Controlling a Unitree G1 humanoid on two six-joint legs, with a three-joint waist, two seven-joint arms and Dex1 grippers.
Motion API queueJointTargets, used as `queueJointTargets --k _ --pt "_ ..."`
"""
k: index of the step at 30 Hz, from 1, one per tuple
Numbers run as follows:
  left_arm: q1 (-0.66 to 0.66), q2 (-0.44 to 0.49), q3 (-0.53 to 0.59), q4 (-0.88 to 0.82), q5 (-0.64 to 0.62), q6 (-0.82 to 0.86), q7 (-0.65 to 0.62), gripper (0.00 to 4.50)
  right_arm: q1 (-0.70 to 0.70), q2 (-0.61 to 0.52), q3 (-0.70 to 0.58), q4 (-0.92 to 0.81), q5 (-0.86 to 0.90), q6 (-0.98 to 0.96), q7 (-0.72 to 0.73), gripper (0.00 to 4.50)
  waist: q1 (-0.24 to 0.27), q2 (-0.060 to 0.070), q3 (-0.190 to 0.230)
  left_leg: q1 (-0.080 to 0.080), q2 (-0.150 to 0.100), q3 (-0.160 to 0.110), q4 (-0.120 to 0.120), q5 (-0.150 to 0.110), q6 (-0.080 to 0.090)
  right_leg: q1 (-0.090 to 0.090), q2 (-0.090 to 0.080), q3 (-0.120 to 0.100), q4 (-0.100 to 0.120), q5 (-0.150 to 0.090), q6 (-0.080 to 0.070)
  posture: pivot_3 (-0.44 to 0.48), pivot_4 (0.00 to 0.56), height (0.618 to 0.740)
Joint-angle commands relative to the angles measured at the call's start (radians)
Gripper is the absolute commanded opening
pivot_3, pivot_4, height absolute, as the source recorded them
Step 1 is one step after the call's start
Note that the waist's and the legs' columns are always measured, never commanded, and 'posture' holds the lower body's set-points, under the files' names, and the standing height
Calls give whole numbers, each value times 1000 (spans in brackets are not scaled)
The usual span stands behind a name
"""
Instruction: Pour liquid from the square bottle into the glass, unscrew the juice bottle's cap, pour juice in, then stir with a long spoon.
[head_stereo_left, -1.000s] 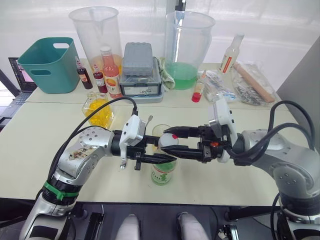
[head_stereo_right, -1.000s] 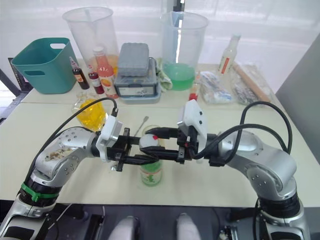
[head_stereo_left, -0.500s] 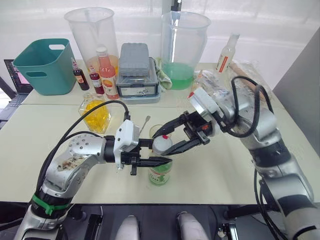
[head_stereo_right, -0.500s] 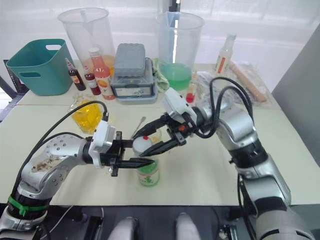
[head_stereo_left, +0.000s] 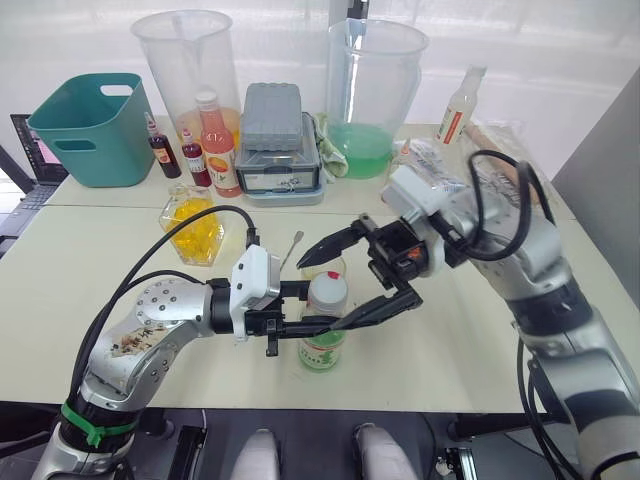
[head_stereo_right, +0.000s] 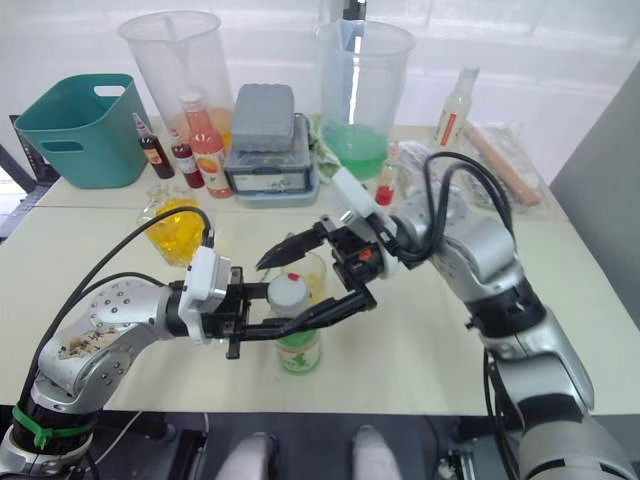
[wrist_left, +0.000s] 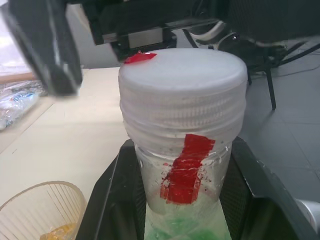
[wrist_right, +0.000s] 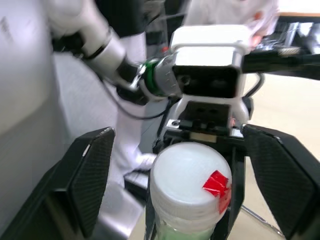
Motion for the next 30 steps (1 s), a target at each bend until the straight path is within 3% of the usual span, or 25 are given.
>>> queueJointTargets --k 1,8,16,18,23,27,30 --pt "-20 -3 -29 38 23 5 -4 1471 90 -4 -139 -170 32 67 -237 4336 2 0 0 0 0 0 0 0 0 1 0 0 0 0 0 0 150 739" --pt "-79 -25 -55 102 24 -7 -47 1471 272 -13 -208 -433 82 180 -507 4336 3 0 0 0 0 0 1 0 0 1 0 1 -1 0 0 0 150 739" --pt "-116 -46 -77 152 40 -26 -75 1471 314 -15 -227 -476 101 201 -613 4336 7 0 0 0 0 0 1 0 0 1 0 1 -2 -1 -1 0 150 739" --pt "-118 -47 -78 156 42 -29 -78 1471 318 -17 -226 -479 102 199 -618 3454 6 0 0 0 0 0 1 0 0 1 0 1 -2 -1 -1 0 150 739" --pt "-121 -46 -74 160 48 -28 -72 1471 338 -40 -209 -475 94 186 -573 1860 6 0 0 0 0 0 1 0 0 2 0 1 -2 -1 -1 0 150 739" --pt "-104 -37 -64 147 51 -28 -63 1471 317 -58 -166 -440 63 144 -473 1688 5 0 0 0 0 0 1 0 0 2 0 1 -3 -1 -1 0 150 739" --pt "-90 -33 -57 131 53 -25 -49 1471 251 -68 -86 -356 -3 69 -307 1688 2 0 0 1 0 0 1 0 0 2 0 1 -3 -1 -1 0 150 739"
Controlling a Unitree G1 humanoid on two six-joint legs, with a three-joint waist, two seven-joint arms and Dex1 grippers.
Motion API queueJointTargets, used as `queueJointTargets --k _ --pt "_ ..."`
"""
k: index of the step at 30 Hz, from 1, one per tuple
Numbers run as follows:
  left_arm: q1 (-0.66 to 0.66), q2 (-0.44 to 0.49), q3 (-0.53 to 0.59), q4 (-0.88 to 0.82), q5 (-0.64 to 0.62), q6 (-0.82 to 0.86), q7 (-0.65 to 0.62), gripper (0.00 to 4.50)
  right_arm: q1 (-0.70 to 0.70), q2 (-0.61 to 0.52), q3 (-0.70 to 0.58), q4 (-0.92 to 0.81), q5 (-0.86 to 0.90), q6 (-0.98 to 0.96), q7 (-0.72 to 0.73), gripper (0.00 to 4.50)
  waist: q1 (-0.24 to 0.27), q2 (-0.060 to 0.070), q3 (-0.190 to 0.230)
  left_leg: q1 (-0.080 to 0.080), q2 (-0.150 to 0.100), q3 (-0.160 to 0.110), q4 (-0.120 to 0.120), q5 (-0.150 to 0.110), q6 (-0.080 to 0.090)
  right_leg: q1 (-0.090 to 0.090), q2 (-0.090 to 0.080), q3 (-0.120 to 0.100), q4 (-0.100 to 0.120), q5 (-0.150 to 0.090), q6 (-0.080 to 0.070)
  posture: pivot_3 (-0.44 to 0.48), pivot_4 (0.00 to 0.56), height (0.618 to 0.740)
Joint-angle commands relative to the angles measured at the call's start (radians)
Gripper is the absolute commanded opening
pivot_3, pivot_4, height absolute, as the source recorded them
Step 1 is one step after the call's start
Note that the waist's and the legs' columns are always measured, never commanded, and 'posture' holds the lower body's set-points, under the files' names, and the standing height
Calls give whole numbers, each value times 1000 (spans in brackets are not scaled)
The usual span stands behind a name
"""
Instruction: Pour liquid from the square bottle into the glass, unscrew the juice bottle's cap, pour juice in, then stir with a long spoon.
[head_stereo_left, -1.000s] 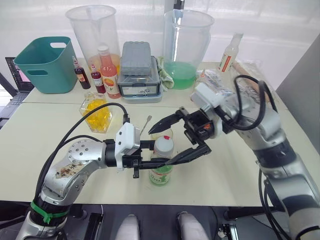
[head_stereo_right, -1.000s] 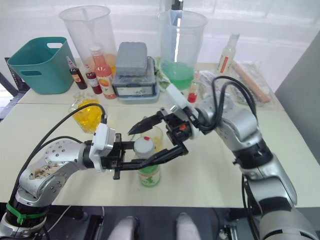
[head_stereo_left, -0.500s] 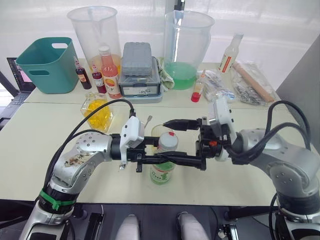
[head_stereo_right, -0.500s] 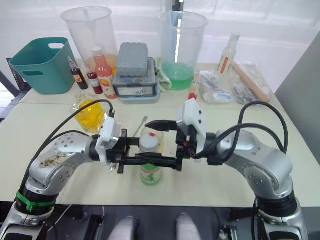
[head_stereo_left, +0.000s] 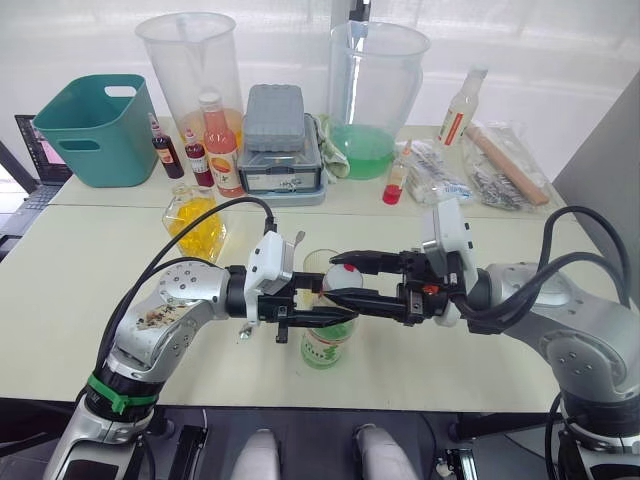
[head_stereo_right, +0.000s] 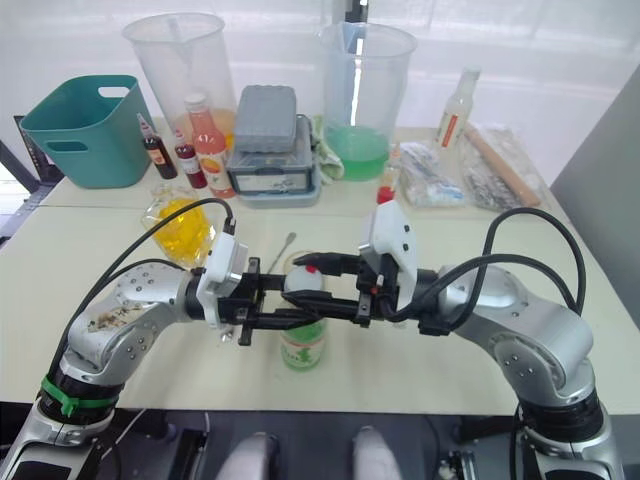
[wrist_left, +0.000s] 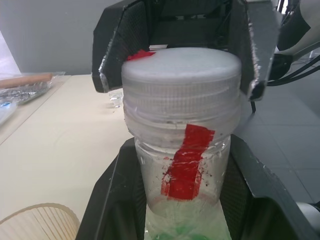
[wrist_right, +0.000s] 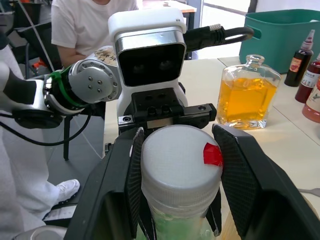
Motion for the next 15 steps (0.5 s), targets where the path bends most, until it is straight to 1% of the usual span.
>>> queueJointTargets --k 1,5,7,10,12,15 --pt "18 9 6 0 41 4 41 1471 -80 -9 102 84 -83 -98 211 1688 -2 0 0 0 0 0 0 0 0 0 0 0 0 0 0 0 150 739" --pt "47 21 21 -29 42 7 57 1471 -234 33 214 294 -192 -235 469 1688 -5 0 0 1 0 0 0 0 0 0 0 0 0 0 0 0 150 739" --pt "61 29 31 -43 42 11 64 1471 -319 73 260 410 -246 -318 599 1688 -5 0 0 1 0 1 0 0 0 0 0 0 0 1 2 0 150 739" --pt "79 38 42 -55 47 13 75 1471 -418 127 309 548 -314 -419 743 1688 -8 0 0 1 1 1 0 0 0 0 0 0 1 1 2 0 150 739" --pt "97 45 50 -68 44 12 76 1471 -478 112 366 599 -297 -467 797 1688 -8 0 0 2 1 0 0 0 0 0 1 0 2 1 2 0 150 739" --pt "113 49 56 -80 46 8 82 1471 -544 89 409 637 -237 -474 806 1688 -9 0 0 2 1 0 0 0 0 0 1 -1 2 1 2 0 150 739"
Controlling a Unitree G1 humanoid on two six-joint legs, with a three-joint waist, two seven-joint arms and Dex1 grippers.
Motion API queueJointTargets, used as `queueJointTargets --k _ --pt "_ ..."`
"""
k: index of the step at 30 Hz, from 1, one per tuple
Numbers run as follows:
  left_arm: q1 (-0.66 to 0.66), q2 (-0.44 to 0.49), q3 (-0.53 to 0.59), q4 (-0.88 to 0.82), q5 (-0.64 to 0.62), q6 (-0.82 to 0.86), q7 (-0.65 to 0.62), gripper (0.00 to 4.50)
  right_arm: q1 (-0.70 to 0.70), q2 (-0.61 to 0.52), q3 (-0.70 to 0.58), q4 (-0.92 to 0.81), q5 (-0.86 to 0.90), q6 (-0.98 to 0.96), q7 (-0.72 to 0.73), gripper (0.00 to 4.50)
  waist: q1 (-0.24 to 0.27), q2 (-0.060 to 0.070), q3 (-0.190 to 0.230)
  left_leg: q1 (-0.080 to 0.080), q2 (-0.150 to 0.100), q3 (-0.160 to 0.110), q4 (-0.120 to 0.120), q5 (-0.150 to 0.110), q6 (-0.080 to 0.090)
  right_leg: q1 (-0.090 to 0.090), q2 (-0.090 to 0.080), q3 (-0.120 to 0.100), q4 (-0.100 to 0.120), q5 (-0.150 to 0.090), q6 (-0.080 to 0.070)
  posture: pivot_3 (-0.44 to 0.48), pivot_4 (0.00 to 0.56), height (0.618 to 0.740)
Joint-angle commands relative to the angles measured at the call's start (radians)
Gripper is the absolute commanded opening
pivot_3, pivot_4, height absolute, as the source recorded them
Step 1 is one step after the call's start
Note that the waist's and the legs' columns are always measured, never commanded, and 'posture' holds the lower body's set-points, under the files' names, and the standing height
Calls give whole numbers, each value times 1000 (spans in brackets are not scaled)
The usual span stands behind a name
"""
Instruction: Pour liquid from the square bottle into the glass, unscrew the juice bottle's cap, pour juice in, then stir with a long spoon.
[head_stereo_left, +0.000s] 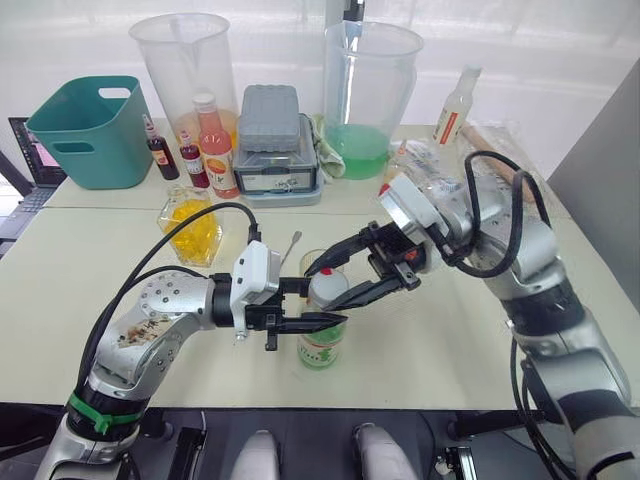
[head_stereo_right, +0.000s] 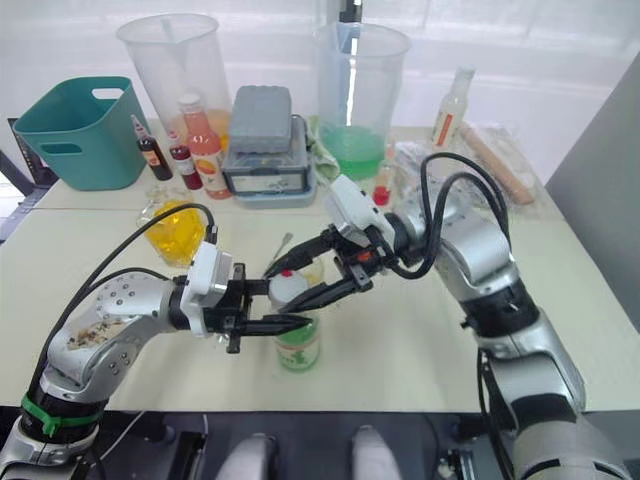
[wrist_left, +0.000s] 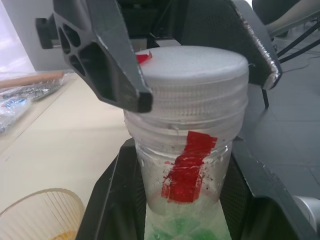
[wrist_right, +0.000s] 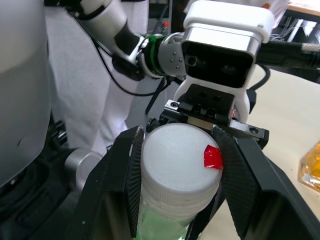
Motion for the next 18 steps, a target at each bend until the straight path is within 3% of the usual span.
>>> queueJointTargets --k 1,3,8,11,18 --pt "17 14 -9 -2 44 17 47 1471 -57 -17 63 -4 49 -49 46 1688 0 0 0 0 0 0 0 0 0 0 0 0 0 0 0 0 150 739" --pt "22 12 -10 -6 44 13 50 1471 -65 -49 68 -10 70 -22 46 2707 0 0 0 0 0 0 0 0 0 0 0 0 0 0 0 0 150 739" --pt "26 17 -18 -15 36 9 42 1471 -31 -52 -19 -48 83 41 6 4355 2 0 0 -1 0 0 0 0 0 -1 0 0 0 0 0 0 150 739" --pt "11 19 -23 6 36 6 26 1471 30 -90 -119 -163 143 164 -111 4469 7 0 0 -1 0 0 0 0 0 -1 0 0 0 0 0 0 150 739" --pt "-32 3 -54 80 47 -27 -22 1471 289 -156 -384 -496 363 479 -549 4469 8 0 0 -2 0 -1 0 0 0 -1 0 0 0 0 0 0 150 739"
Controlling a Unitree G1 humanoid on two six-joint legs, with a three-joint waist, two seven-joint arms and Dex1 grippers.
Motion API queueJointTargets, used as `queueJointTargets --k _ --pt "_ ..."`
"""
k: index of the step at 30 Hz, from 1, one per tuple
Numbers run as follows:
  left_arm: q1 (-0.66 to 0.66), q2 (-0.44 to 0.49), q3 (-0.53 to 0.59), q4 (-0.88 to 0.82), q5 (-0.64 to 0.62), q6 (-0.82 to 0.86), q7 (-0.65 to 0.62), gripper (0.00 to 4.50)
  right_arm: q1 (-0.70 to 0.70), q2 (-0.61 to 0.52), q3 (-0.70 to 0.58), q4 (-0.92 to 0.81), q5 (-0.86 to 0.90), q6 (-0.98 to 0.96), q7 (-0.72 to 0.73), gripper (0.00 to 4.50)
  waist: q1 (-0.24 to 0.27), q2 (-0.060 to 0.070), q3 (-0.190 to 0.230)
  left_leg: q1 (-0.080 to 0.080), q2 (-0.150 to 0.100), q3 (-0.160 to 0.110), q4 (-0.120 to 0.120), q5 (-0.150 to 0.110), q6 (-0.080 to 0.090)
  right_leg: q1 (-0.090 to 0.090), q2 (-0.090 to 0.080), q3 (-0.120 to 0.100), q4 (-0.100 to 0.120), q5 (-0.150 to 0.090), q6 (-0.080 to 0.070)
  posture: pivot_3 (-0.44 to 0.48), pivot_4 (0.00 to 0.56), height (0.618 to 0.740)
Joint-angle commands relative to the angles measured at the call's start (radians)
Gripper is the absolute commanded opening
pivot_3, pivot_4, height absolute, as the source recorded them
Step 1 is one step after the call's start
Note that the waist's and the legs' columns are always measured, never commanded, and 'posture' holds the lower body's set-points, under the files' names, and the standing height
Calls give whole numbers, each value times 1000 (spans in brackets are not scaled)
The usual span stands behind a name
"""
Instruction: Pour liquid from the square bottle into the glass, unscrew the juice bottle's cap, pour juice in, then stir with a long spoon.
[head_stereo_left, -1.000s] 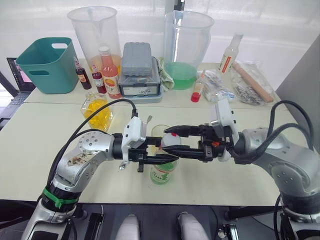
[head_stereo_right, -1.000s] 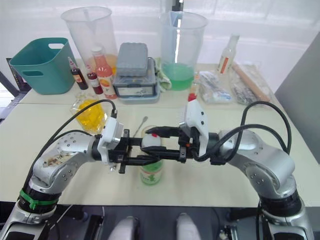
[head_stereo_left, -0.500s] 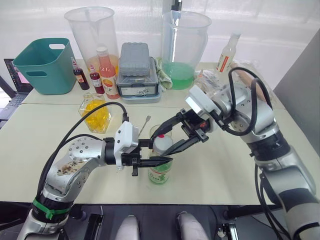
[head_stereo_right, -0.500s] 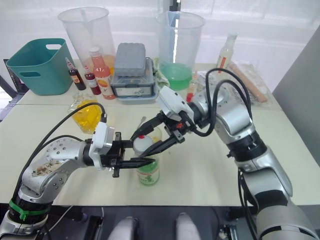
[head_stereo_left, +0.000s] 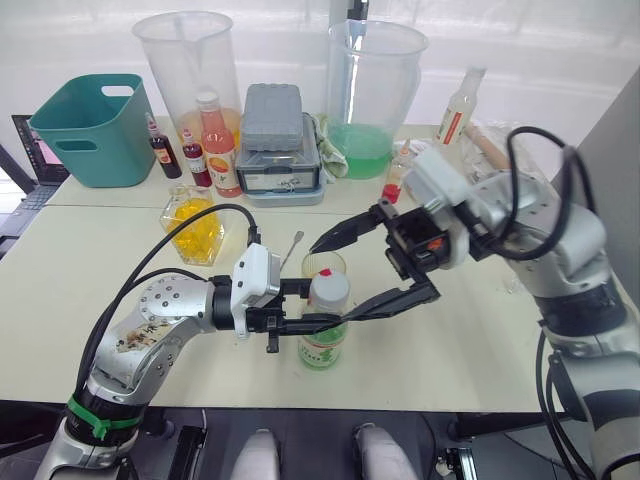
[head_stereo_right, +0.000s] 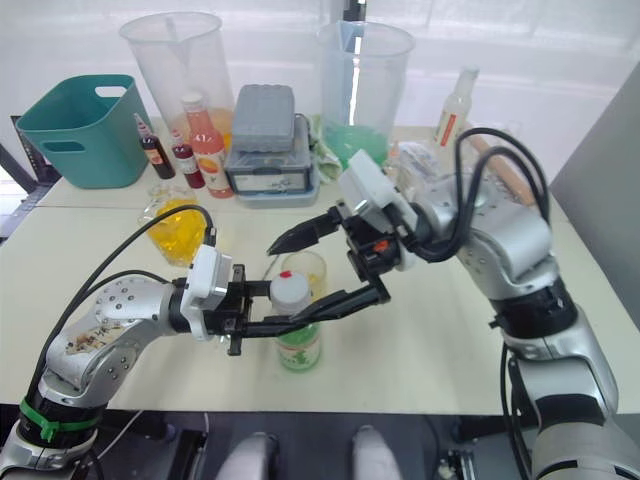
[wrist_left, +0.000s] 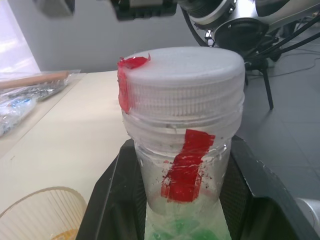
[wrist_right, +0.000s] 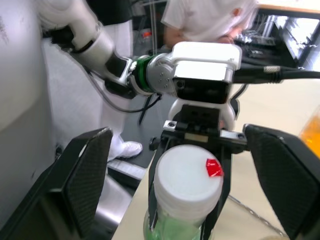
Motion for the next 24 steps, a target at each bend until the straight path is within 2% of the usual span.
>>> queueJointTargets --k 1,3,7,14,15,17,23,24 --pt "-5 2 -31 57 49 -12 -13 1471 108 0 -118 -172 79 96 -239 4469 -3 0 0 0 0 0 0 0 0 0 0 0 0 0 0 0 150 739" --pt "-16 -6 -43 78 53 -25 -27 1471 195 10 -150 -262 76 118 -366 4469 -3 0 0 0 0 1 0 0 0 0 0 1 0 -1 -1 0 150 739" --pt "-33 -19 -59 107 57 -45 -48 1471 281 33 -179 -354 103 159 -532 4469 -1 0 0 0 0 1 0 0 0 0 0 1 -2 -1 -2 0 150 739" --pt "-60 -28 -70 145 61 -63 -65 1471 312 55 -206 -397 167 175 -680 4469 3 0 0 0 0 1 1 0 0 1 0 1 -2 -3 -5 0 150 739" --pt "-62 -29 -70 146 62 -64 -66 1471 314 52 -205 -400 174 173 -687 4083 3 0 0 0 0 1 1 0 0 1 0 1 -2 -3 -5 0 150 739" --pt "-64 -29 -69 147 63 -64 -65 1471 316 47 -201 -401 192 170 -692 3720 3 0 0 0 0 1 1 0 0 1 0 1 -2 -3 -5 0 150 739" --pt "-63 -25 -62 130 64 -53 -45 1471 323 15 -164 -391 175 153 -645 1704 4 0 0 0 0 1 1 0 0 1 0 1 -2 -3 -5 0 150 739" --pt "-62 -24 -60 126 64 -51 -42 1471 324 12 -156 -388 167 148 -634 1622 4 0 0 0 0 1 1 0 0 2 0 1 -2 -3 -5 0 150 739"
